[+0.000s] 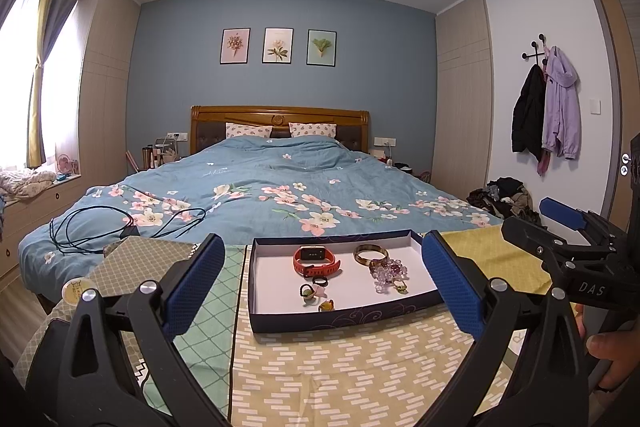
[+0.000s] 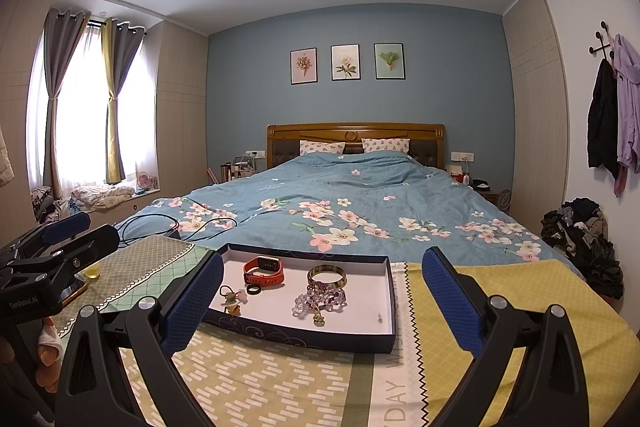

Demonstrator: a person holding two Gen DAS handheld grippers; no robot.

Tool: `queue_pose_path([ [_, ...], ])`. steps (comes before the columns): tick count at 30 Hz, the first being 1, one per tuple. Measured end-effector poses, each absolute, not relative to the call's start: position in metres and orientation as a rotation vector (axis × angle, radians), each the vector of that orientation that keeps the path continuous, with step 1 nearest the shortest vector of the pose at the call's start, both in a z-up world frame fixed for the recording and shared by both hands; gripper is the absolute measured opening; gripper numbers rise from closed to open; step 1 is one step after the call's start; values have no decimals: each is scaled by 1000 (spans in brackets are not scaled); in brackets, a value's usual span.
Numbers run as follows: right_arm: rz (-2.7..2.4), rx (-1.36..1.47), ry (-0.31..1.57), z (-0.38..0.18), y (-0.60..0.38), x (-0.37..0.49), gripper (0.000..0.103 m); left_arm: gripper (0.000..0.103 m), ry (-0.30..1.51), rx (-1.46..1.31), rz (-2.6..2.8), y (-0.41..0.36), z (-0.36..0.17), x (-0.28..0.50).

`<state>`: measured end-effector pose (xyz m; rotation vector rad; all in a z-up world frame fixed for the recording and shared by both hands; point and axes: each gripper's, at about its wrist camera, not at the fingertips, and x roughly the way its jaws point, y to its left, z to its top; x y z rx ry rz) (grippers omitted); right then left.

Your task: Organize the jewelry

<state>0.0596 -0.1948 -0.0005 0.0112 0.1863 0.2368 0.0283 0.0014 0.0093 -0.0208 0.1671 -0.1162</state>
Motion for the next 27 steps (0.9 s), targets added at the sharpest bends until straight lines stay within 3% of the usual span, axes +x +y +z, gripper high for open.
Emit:
queue_pose_path([
  [27,237,11,187,-1,-195,60,96,97,172,-21,-117,0,3,27],
])
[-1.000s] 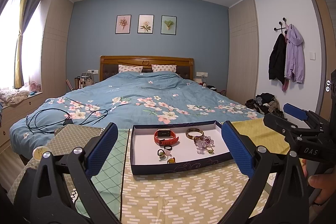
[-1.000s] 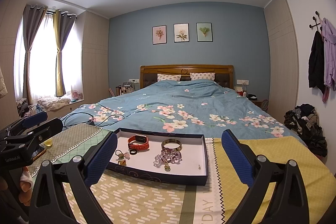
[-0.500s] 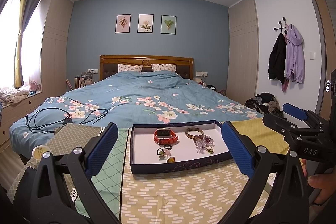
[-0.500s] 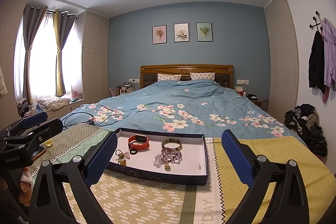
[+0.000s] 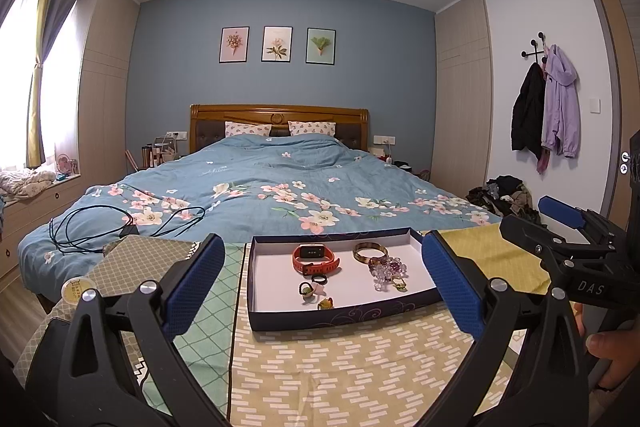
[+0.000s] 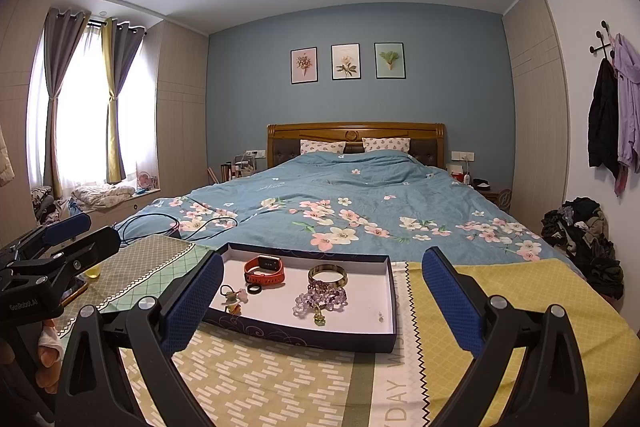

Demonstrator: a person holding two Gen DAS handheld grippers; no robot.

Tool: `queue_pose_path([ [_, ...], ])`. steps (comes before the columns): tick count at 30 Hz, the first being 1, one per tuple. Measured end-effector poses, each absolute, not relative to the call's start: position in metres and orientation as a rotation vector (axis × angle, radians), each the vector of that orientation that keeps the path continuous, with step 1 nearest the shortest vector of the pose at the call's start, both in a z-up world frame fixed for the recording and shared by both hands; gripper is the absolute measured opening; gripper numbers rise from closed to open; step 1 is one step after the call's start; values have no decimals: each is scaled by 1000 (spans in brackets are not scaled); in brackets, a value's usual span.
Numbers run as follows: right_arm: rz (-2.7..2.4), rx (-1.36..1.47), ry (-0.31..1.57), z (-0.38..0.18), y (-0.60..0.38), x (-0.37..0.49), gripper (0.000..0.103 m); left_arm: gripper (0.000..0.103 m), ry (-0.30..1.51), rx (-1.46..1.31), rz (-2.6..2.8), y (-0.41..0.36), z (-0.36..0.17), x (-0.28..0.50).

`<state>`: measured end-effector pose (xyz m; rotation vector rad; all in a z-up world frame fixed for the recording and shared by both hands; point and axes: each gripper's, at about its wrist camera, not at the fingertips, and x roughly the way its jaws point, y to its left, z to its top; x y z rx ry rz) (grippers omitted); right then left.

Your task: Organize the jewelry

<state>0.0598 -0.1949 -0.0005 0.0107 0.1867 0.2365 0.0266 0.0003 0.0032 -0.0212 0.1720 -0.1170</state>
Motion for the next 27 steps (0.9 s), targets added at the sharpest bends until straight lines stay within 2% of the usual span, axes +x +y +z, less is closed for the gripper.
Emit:
queue_pose_path([
  [27,240,12,188,-2,-194,60,96,97,180,-24,-112,2,2,28],
])
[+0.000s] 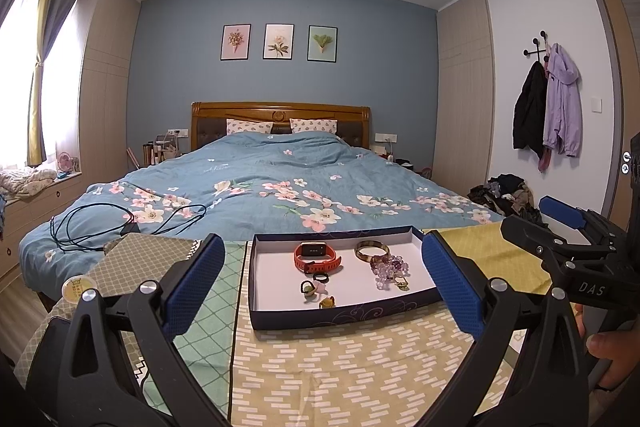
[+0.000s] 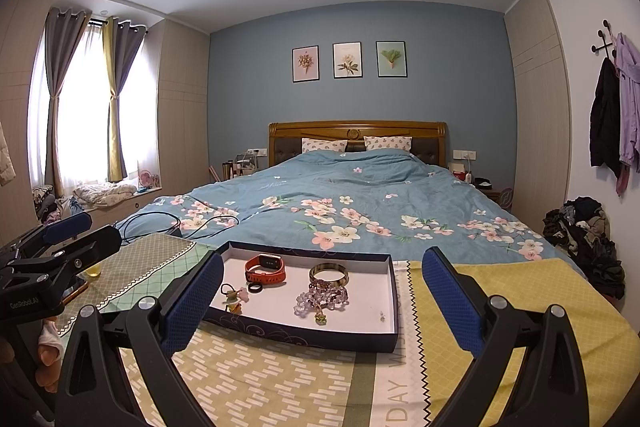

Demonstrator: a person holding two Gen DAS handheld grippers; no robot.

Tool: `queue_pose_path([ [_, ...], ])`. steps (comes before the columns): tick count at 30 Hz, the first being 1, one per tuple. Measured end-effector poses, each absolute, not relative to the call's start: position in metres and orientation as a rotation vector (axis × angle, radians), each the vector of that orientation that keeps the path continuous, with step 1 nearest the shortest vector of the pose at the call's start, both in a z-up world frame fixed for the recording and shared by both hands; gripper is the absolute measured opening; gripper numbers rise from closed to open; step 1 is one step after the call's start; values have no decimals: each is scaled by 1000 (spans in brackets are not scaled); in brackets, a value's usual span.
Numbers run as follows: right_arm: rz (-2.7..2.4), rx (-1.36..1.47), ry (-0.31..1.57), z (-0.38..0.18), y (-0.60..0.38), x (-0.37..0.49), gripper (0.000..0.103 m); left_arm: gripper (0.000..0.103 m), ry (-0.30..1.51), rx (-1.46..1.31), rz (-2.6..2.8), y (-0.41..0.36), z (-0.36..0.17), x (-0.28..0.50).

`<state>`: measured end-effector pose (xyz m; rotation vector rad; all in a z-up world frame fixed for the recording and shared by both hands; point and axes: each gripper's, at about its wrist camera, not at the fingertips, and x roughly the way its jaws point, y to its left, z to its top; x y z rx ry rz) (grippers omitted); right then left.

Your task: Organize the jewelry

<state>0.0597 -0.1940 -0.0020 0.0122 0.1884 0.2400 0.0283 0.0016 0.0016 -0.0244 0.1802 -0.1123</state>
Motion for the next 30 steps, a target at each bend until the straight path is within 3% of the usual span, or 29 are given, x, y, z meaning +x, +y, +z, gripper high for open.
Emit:
queue_pose_path([
  [23,234,11,235,-13,-201,61,96,97,228,-20,-116,2,-6,40],
  [30,66,2,471,-33,-270,104,96,97,328,-32,-79,23,-13,63],
])
